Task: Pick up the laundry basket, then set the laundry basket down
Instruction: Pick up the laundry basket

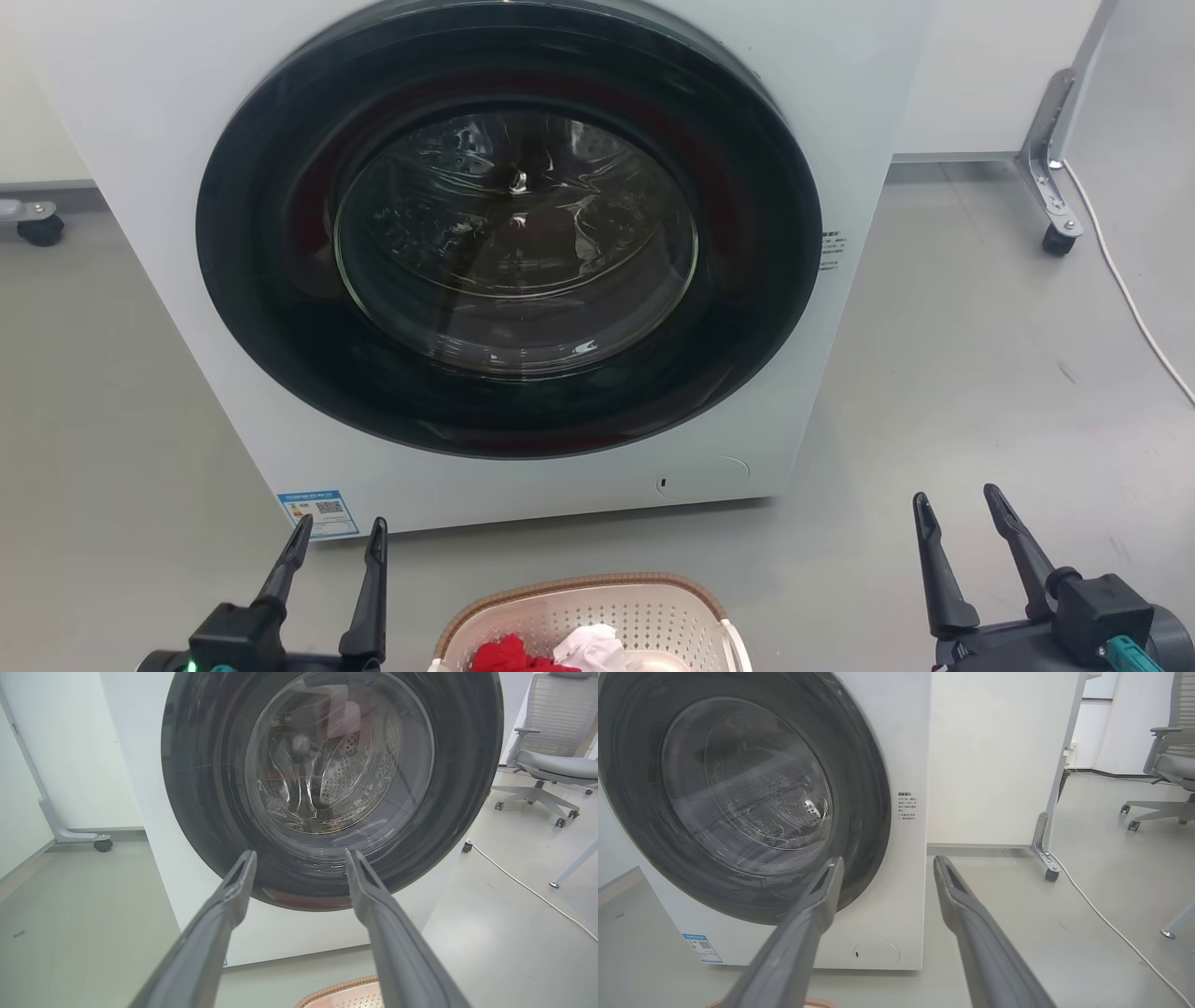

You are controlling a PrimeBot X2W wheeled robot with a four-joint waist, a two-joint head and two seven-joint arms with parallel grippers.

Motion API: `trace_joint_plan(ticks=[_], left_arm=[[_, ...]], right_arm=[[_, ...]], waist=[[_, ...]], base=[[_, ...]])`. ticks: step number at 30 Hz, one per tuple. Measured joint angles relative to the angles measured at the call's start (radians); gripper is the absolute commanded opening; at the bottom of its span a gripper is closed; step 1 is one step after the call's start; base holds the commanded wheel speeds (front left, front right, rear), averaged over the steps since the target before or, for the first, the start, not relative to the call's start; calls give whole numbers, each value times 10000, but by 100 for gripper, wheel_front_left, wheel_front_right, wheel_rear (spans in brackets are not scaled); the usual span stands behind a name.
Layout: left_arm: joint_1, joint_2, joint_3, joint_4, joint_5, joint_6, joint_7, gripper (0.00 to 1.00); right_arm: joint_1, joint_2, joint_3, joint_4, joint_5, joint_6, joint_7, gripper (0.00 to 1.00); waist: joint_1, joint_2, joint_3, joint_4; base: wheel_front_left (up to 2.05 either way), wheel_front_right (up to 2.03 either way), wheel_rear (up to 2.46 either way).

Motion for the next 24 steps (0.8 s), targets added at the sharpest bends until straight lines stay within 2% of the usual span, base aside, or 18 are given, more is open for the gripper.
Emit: trace_joint_plan(ticks=[11,24], left_arm=[[650,56,102,-734,73,261,0,100],[779,86,215,-1168,90,353,226,100]], right_arm=[[291,8,15,-272,4,-2,92,100],[325,6,42,-431,8,-13,278,100]], waist=[[0,1,-14,29],[2,2,48,70]], base=[[0,0,0],[0,0,0]])
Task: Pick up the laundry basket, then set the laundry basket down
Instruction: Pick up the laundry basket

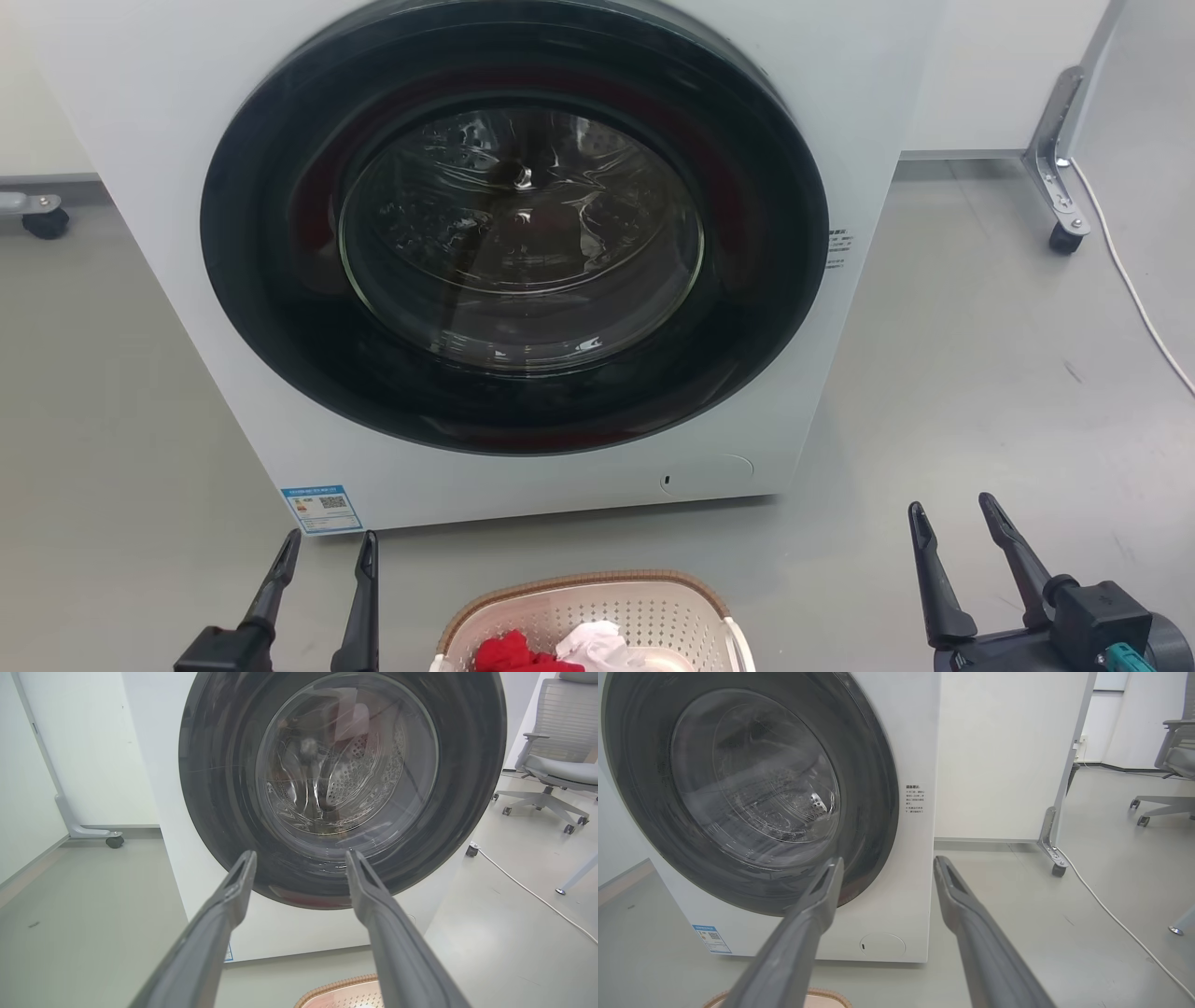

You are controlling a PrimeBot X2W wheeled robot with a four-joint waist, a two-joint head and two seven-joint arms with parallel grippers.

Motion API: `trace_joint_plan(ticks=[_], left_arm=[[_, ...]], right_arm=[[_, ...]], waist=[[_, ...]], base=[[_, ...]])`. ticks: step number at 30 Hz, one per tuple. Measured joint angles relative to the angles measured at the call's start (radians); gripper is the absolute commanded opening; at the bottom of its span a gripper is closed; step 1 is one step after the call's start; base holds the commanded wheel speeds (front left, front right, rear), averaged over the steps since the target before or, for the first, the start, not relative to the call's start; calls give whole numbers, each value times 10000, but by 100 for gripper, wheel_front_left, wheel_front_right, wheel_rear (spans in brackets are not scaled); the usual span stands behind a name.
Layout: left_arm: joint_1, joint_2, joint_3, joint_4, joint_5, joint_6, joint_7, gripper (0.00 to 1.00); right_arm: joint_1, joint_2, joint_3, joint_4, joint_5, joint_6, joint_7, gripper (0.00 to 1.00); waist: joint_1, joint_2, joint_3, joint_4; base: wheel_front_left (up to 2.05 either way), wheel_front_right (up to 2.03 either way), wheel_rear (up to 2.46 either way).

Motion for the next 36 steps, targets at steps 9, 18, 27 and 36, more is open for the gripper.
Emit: trace_joint_plan(ticks=[9,18,27,36], left_arm=[[64,2,52,-171,2,73,247,100],[83,-4,17,-286,140,77,483,100],[-57,-105,10,-635,203,88,775,100],[-896,-217,-351,-82,111,-190,1438,100]], right_arm=[[-1,0,0,-44,29,0,125,100],[-1,6,58,-40,107,0,255,100],[-222,17,75,-385,174,2,437,100],[-896,61,150,-142,265,17,757,100]], waist=[[0,-1,47,11],[-1,-1,127,32],[0,0,947,10],[1,0,2149,9]], base=[[0,0,0],[0,0,0],[0,0,0],[0,0,0]])
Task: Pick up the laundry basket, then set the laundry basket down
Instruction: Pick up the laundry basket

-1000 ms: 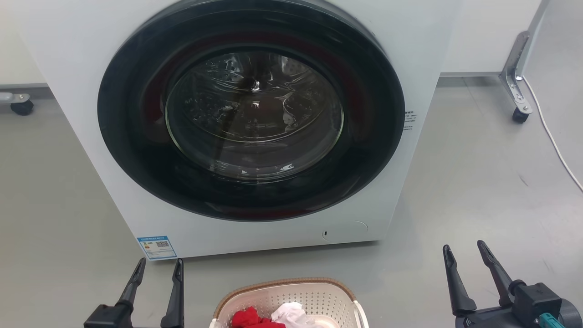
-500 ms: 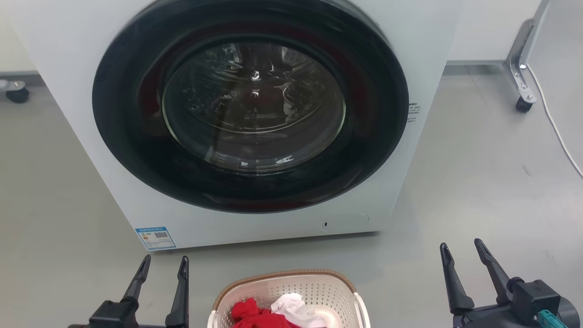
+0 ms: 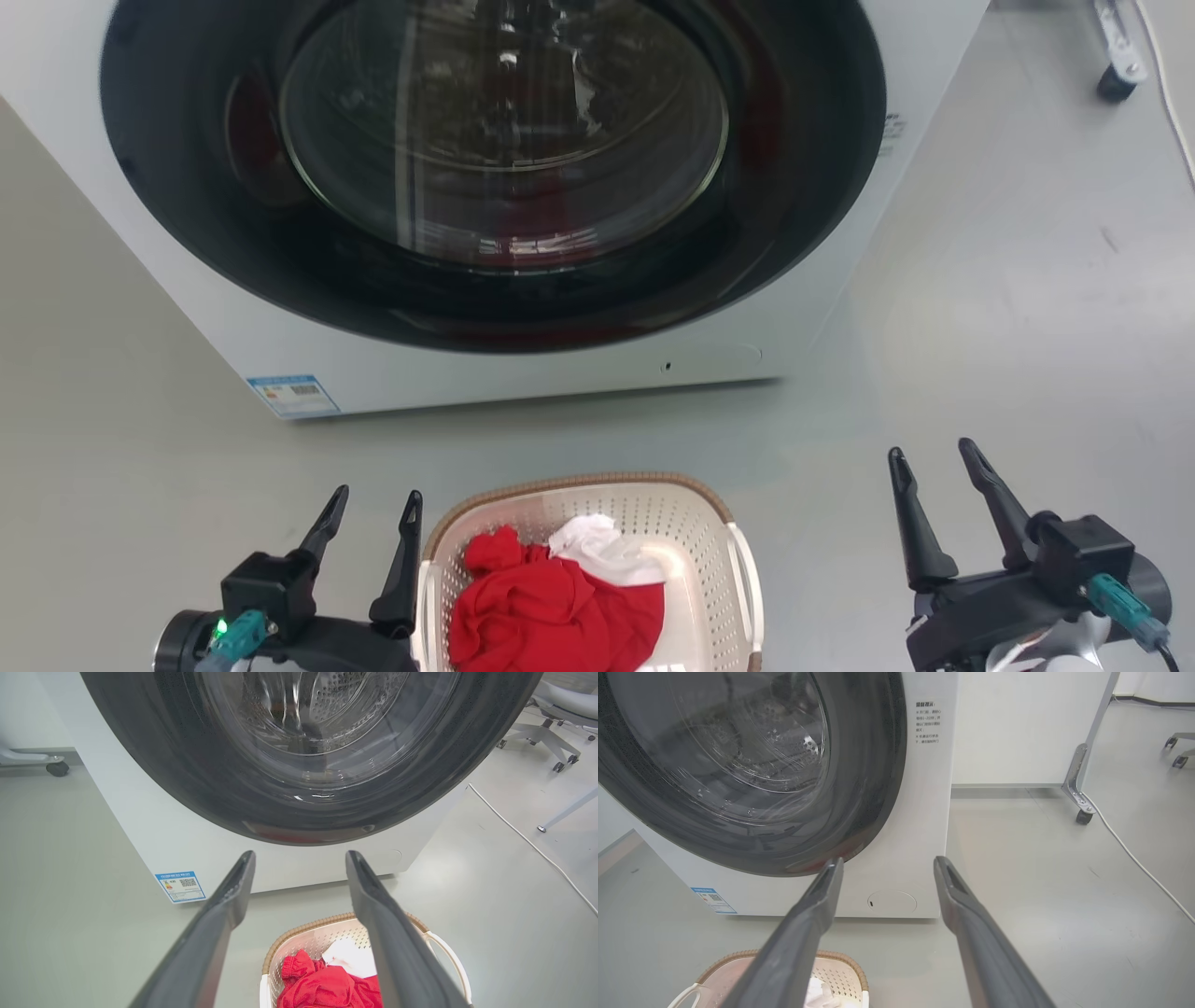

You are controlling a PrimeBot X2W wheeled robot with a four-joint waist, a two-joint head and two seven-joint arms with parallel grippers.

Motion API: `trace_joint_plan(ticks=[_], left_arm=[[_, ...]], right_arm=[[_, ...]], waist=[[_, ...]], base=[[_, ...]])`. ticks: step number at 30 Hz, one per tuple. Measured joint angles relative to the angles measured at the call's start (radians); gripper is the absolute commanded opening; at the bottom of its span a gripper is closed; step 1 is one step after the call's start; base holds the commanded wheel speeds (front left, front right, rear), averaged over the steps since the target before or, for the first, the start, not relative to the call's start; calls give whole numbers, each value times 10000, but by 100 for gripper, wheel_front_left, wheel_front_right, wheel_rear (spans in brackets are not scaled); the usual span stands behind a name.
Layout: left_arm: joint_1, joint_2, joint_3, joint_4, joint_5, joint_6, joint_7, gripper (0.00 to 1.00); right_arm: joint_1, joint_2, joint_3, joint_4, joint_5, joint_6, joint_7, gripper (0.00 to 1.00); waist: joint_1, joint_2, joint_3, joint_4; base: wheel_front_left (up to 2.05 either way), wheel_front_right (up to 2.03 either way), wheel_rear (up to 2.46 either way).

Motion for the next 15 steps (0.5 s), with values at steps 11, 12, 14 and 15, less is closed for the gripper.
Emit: trace_joint_plan(ticks=[11,12,14,15], left_arm=[[-1378,-307,-217,1716,-575,-464,1005,100],[-1512,-341,-236,1889,-585,-545,1099,100],[-1784,-416,-245,2220,-711,-606,1266,100],[-1933,-445,-265,2391,-819,-635,1361,100]], right_arm=[[-1141,228,418,1078,73,86,481,100],[-1231,244,462,1172,73,90,522,100],[-1433,270,527,1383,73,119,598,100],[-1529,280,535,1494,73,130,631,100]], waist=[[1,0,1600,32],[1,0,1747,35],[0,1,2046,42],[0,1,2193,45]], base=[[0,0,0],[0,0,0],[0,0,0],[0,0,0]])
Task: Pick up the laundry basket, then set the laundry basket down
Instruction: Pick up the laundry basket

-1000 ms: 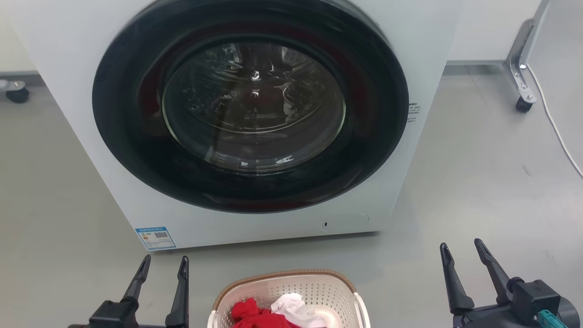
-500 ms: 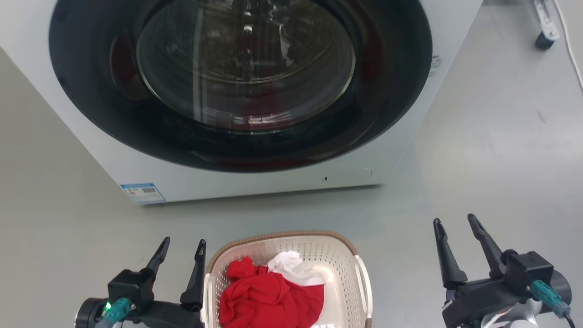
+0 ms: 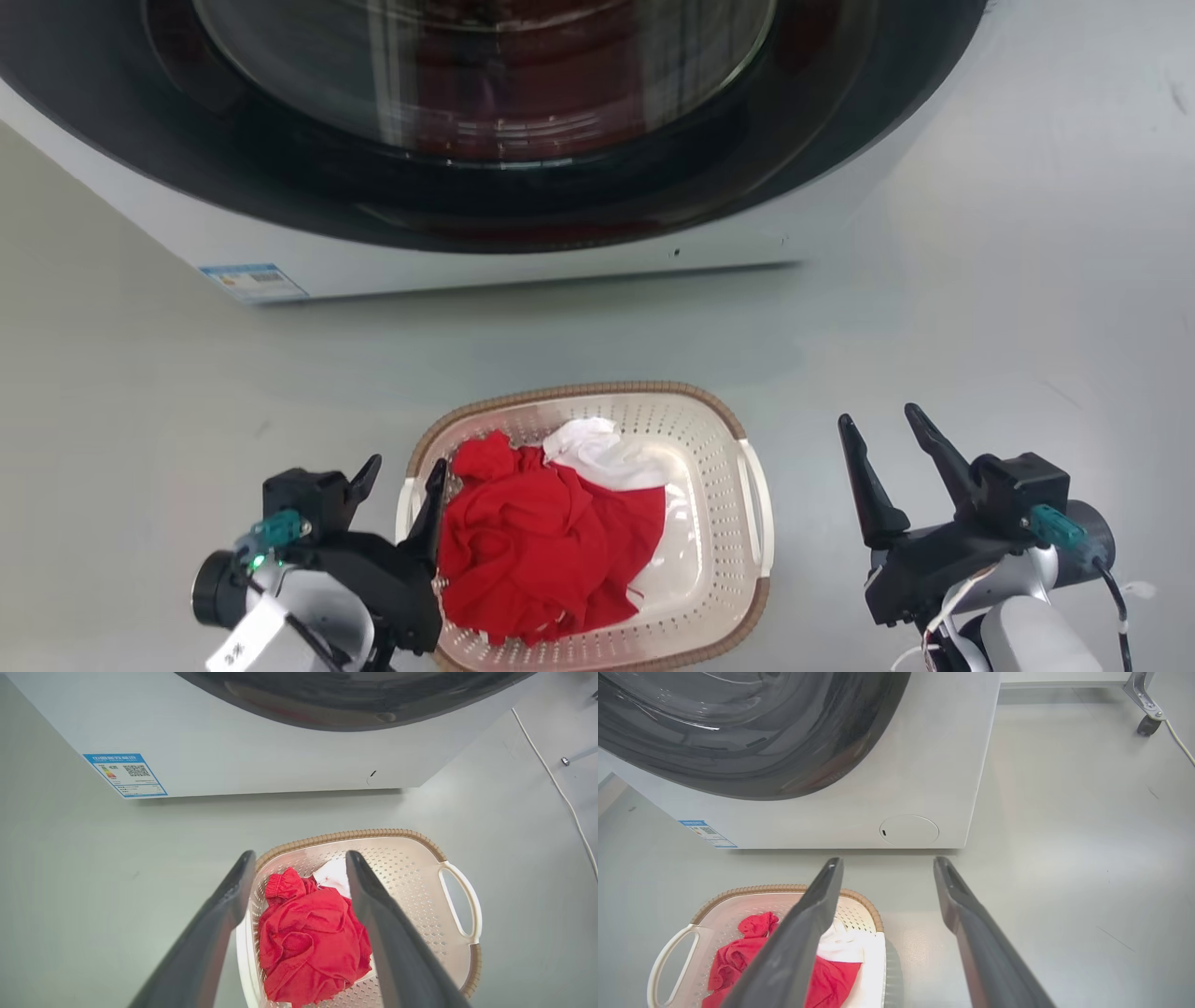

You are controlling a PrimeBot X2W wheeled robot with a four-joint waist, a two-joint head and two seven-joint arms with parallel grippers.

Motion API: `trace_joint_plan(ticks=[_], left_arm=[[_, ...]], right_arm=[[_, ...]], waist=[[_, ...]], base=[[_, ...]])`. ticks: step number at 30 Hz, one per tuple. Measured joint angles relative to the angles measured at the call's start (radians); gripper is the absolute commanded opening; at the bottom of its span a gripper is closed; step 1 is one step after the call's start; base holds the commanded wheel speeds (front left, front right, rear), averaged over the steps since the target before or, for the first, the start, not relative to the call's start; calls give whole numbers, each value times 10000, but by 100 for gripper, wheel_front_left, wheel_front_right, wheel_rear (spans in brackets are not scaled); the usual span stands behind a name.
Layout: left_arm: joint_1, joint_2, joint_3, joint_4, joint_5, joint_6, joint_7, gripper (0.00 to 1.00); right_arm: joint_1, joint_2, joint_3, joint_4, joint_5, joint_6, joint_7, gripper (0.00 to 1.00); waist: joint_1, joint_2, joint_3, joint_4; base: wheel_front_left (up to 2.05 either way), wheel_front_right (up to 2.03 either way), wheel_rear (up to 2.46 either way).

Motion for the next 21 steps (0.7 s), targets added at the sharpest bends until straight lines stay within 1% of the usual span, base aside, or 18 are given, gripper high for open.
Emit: trace_joint_plan(ticks=[6,13,21], left_arm=[[-874,-107,19,934,-165,-174,414,100],[-1654,-84,240,1894,-374,-407,779,100],[-2499,-109,330,2828,-727,-704,951,100]], right_arm=[[-446,63,115,591,8,0,105,100],[-1208,184,353,1160,90,42,182,100],[-1867,244,523,1768,184,46,94,100]], waist=[[0,0,897,32],[0,0,1951,47],[0,1,3112,-15]], base=[[0,0,0],[0,0,0],[0,0,0]])
